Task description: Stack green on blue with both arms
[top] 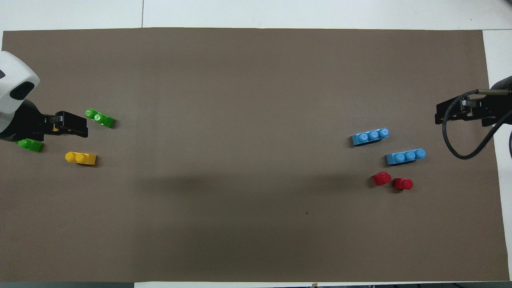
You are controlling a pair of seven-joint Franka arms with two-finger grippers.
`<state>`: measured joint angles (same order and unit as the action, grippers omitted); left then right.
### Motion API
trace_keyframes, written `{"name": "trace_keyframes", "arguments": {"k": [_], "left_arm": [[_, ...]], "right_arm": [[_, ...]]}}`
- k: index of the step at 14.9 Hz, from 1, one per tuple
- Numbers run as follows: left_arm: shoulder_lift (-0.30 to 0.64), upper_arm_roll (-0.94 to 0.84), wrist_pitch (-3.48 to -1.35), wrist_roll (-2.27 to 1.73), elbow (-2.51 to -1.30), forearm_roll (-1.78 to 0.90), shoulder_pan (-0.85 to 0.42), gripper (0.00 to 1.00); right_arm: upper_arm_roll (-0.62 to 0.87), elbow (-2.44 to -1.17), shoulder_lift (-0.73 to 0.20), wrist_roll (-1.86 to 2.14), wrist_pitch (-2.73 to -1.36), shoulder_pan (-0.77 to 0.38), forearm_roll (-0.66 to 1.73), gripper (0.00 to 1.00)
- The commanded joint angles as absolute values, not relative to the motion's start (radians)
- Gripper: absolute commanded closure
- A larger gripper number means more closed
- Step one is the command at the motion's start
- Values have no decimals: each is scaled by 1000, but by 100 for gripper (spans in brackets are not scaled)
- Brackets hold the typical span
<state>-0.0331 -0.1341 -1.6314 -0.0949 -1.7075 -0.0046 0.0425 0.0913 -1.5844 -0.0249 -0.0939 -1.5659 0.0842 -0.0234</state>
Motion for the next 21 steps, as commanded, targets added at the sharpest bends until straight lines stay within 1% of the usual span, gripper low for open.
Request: {"name": "trace_keyframes", "arguments": {"k": [1,16,21], "left_arm": [[-46,-126,-1643,-81,-1717,-18,34,0],[-60,-129,-1631,-84,-1723,-18,35,0],[-64,-129,-1621,-86,-1727,-18,34,0]], "right_arm": [[94,-1574,-23,-78,-1551,84,-32,0],[94,-1577,-23,-86,-1563,83,-34,0],[94,-1582,-28,-152,-1612,83,-38,0]]}}
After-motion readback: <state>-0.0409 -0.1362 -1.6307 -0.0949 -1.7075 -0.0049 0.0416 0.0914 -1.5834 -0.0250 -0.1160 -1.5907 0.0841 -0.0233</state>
